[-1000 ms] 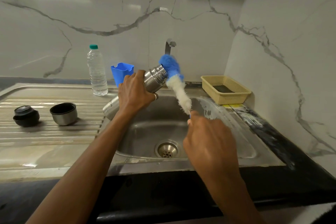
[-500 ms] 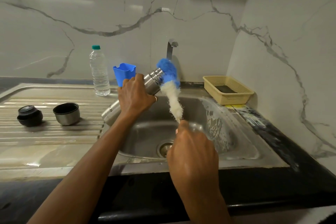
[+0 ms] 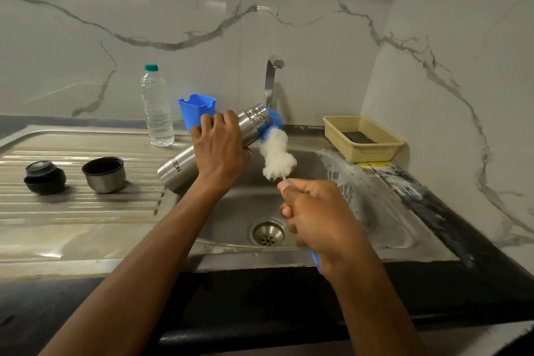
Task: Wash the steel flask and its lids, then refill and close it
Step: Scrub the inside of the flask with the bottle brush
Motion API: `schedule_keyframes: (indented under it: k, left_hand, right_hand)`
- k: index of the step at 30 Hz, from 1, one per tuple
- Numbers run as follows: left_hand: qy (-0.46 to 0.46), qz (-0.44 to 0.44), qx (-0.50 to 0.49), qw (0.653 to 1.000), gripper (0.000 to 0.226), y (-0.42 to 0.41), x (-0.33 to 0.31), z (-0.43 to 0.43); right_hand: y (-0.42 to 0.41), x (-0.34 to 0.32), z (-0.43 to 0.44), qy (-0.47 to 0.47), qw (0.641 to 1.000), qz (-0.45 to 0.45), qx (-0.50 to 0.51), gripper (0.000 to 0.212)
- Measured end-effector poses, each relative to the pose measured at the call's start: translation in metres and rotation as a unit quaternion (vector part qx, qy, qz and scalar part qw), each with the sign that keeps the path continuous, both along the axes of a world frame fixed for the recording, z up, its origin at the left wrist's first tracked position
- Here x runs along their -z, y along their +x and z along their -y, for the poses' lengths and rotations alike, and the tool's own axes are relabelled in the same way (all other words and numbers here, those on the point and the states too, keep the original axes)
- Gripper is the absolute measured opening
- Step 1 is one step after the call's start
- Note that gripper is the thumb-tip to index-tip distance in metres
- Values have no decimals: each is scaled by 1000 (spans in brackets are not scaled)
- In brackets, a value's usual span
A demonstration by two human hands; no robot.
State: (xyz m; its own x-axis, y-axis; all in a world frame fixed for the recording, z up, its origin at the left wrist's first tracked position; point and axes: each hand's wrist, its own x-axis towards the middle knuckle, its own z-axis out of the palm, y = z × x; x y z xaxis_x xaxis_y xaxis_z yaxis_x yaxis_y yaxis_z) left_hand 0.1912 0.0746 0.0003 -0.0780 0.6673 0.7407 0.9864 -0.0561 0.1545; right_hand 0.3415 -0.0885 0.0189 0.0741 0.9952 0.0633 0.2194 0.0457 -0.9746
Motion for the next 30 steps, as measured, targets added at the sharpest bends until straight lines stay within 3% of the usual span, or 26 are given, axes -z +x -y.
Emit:
schedule_keyframes:
  k: [13,20,26,30]
  left_hand:
    - [15,-100,10,995,43,-2,8,-5]
    - [4,-105,17,994,45,-10,9,-12]
    - [34,-123,16,992,42,-6,6,-9]
    - [25,-109,71,991,49,-1,4,-4]
  right_hand:
    - [12,-12,-17,-65,998,-8,9,18]
    - [9,0,0,-53,998,8,-14,27]
    - [12,-16,-25,-64,998,1,15,18]
    - [11,-16,-45,-79,997,-2,25,19]
